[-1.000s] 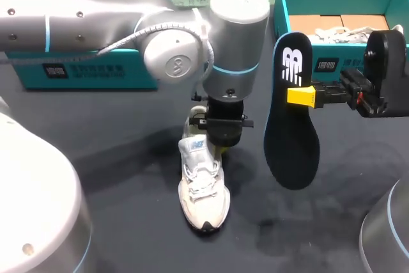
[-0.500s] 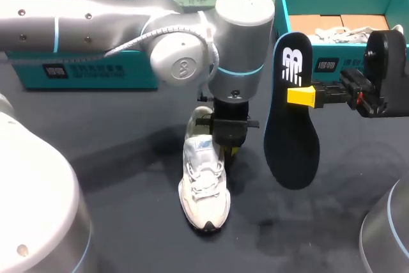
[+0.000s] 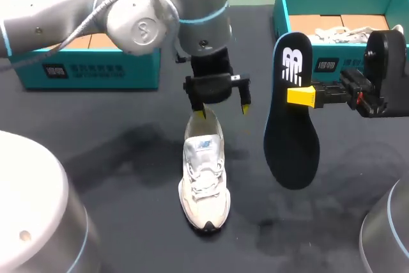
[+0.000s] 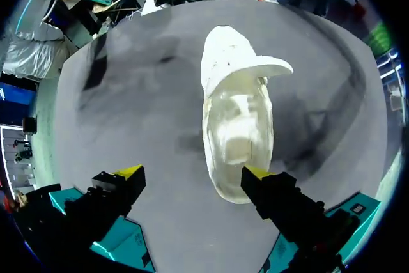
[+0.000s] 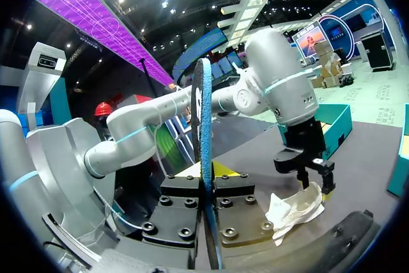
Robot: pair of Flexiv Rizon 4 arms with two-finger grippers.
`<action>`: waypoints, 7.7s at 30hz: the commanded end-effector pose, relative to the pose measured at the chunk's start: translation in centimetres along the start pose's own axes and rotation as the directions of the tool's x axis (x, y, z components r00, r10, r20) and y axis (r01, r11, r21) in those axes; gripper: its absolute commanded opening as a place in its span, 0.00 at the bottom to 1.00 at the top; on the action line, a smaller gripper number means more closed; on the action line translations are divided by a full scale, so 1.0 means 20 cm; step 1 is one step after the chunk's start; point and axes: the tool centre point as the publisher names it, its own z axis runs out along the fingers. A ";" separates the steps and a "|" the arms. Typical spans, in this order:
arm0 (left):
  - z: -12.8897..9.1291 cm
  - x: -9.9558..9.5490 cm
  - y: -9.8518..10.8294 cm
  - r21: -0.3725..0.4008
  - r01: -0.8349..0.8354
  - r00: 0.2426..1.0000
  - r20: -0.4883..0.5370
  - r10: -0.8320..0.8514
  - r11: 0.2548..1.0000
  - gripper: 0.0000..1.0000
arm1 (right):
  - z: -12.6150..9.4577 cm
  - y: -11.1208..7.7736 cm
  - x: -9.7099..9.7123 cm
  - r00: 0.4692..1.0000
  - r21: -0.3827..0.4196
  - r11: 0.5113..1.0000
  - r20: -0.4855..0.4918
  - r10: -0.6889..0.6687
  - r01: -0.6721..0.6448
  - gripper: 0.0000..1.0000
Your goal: Take the shoe out of the shoebox, open the shoe tongue, remove and reinsert the insole, then place the shoe into the shoebox
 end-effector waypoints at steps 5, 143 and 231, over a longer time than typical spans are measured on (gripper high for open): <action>-0.25 0.18 -0.01 0.051 -0.112 0.916 0.393 0.083 0.992 1.00 | -0.01 -0.02 0.05 0.992 -0.006 1.000 0.127 0.000 0.001 0.00; -0.72 -0.35 -0.01 -0.063 -0.020 0.328 0.942 0.066 0.998 1.00 | 0.12 0.17 -1.24 0.461 -0.021 0.460 -0.027 0.887 -0.888 0.00; -0.75 -0.06 0.09 0.641 0.121 0.379 0.676 -0.632 0.758 0.00 | 0.02 0.05 -1.11 0.467 -0.062 0.466 0.003 0.884 -0.882 1.00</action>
